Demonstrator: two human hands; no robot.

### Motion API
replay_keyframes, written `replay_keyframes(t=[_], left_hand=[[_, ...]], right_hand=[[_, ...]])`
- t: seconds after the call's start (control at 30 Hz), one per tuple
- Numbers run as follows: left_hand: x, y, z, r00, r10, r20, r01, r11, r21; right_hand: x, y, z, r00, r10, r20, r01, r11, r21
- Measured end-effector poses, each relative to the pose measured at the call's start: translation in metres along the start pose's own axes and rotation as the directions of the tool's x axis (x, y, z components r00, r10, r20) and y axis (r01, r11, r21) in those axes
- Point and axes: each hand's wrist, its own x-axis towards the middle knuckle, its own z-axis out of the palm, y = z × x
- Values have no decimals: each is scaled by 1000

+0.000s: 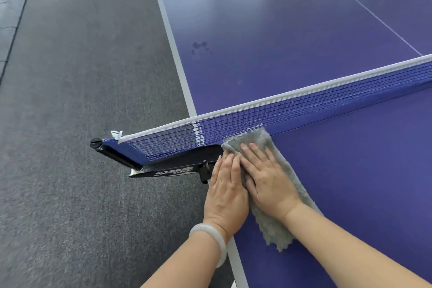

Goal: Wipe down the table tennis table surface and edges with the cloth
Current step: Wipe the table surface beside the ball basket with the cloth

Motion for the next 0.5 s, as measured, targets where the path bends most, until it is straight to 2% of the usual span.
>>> replay_keyframes(t=[0.07, 0.2, 0.27, 0.37, 0.4, 0.43, 0.5], left_hand=[[0, -1, 0, 1000, 7, 23, -8, 999, 47], [1, 3, 1, 999, 3, 48, -9, 993, 121], [1, 4, 2, 999, 5, 38, -10, 991, 132], [-1, 5, 1, 999, 20, 32, -25, 987, 158], [-1, 6, 2, 999, 22, 30, -26, 986, 165], [0, 6, 2, 999, 21, 29, -26, 985, 173], [-1, 6, 3, 999, 25, 23, -29, 981, 193]], right_hand=[[6, 20, -6, 999, 41, -23, -42, 999, -23], [14, 44, -10, 923, 371, -105, -376, 926, -31], [12, 25, -2, 926, 366, -97, -372, 926, -57], [-3, 19, 1, 988, 152, -17, -153, 985, -74], [-6, 31, -4, 991, 132, -11, -132, 988, -80], [-8, 47, -8, 985, 173, -20, -175, 981, -88], [-13, 75, -15, 915, 395, -81, -401, 912, -85]])
